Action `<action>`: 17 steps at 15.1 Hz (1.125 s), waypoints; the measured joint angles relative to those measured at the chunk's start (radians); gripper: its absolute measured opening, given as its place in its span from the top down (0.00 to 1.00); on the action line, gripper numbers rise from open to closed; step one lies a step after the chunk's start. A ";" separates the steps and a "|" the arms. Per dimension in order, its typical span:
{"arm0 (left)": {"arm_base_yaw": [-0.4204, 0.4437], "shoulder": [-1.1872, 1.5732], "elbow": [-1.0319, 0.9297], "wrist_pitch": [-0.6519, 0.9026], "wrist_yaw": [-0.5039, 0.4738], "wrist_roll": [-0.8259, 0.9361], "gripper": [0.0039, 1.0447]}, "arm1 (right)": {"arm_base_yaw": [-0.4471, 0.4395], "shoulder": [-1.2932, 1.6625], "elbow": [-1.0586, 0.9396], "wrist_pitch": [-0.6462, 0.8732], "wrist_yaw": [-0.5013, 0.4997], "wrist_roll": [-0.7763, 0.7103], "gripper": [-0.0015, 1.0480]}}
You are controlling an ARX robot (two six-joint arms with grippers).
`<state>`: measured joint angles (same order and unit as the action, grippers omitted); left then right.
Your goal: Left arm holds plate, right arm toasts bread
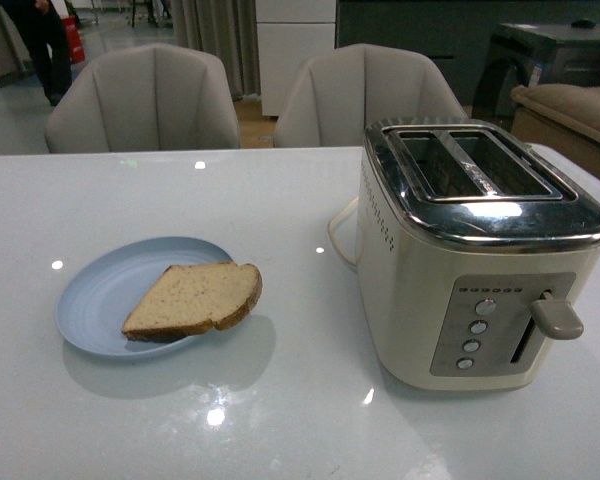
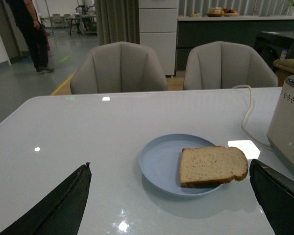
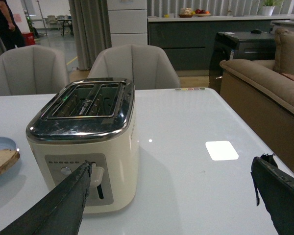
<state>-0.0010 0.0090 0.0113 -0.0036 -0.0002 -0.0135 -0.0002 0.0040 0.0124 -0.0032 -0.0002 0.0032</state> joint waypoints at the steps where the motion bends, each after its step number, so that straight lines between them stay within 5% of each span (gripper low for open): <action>1: 0.000 0.000 0.000 0.000 0.000 0.000 0.06 | 0.000 0.000 0.000 0.000 0.000 0.000 0.06; 17: 0.000 0.000 0.000 0.000 0.000 0.000 0.06 | 0.000 0.000 0.000 0.000 0.000 0.000 0.06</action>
<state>-0.0010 0.0090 0.0113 -0.0036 -0.0002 -0.0135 -0.0002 0.0040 0.0124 -0.0032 -0.0002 0.0029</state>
